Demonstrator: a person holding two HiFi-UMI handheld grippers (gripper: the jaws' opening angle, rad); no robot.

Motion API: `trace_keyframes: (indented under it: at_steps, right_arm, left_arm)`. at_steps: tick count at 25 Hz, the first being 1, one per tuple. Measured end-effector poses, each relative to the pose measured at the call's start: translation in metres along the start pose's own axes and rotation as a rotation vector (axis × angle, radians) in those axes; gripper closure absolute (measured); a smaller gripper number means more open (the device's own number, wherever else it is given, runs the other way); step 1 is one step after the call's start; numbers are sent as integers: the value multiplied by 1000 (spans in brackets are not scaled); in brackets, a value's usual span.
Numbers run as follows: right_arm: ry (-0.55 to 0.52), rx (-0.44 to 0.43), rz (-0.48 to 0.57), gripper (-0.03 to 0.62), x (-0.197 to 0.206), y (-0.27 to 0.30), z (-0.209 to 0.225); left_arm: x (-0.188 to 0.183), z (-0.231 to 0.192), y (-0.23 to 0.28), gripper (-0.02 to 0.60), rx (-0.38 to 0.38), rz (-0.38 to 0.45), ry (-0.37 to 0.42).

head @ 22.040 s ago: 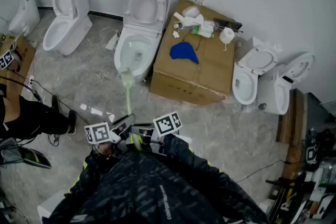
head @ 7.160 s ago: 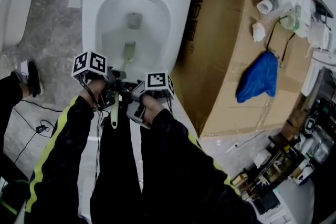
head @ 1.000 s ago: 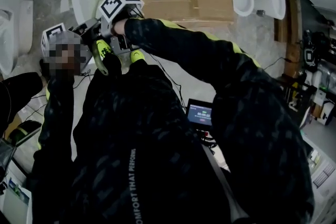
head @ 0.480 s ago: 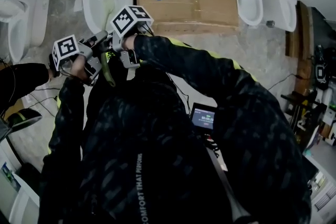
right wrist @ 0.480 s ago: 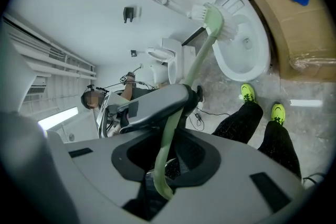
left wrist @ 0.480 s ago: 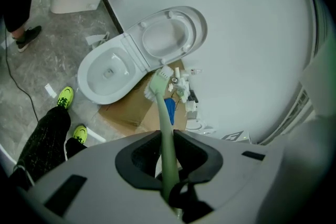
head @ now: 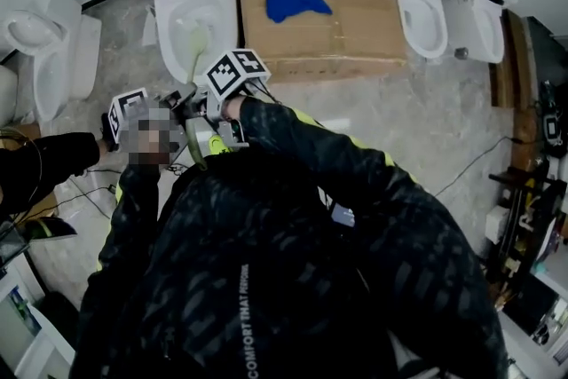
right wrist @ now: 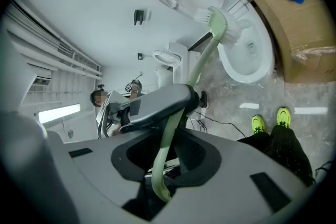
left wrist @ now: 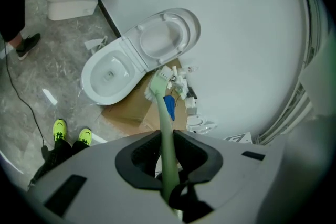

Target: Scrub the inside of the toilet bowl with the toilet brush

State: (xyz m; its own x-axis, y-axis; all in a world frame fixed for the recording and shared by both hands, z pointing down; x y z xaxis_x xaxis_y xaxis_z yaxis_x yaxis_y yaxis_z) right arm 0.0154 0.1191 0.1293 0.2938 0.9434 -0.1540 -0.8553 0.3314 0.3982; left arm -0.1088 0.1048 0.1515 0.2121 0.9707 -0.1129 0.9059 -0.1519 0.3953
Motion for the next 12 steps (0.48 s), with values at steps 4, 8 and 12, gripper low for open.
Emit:
trace_keyframes:
  at_steps: [4, 8, 12]
  right_arm:
    - [34, -45, 56, 522, 4, 0, 7]
    - [42, -63, 69, 522, 4, 5, 8]
    - [30, -63, 94, 522, 3, 2, 8]
  left_arm:
    - [-1, 2, 4, 505, -29, -32, 9]
    - [1, -2, 0, 505, -27, -31, -16]
    - [-3, 1, 2, 505, -21, -33, 10]
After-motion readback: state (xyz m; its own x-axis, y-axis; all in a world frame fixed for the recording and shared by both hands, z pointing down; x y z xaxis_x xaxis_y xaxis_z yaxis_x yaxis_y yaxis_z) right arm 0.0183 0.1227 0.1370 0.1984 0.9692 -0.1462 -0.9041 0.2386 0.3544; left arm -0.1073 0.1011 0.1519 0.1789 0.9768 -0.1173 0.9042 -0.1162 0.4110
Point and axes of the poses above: the fingertips, and each gripper's own axes: y forward along the fingers, z to its right, x out of its underside, the point moved 9 cm from there along -y, backward along the fingers, and after that the axes turned 15 degrees about -z, right-handed, at the moved point
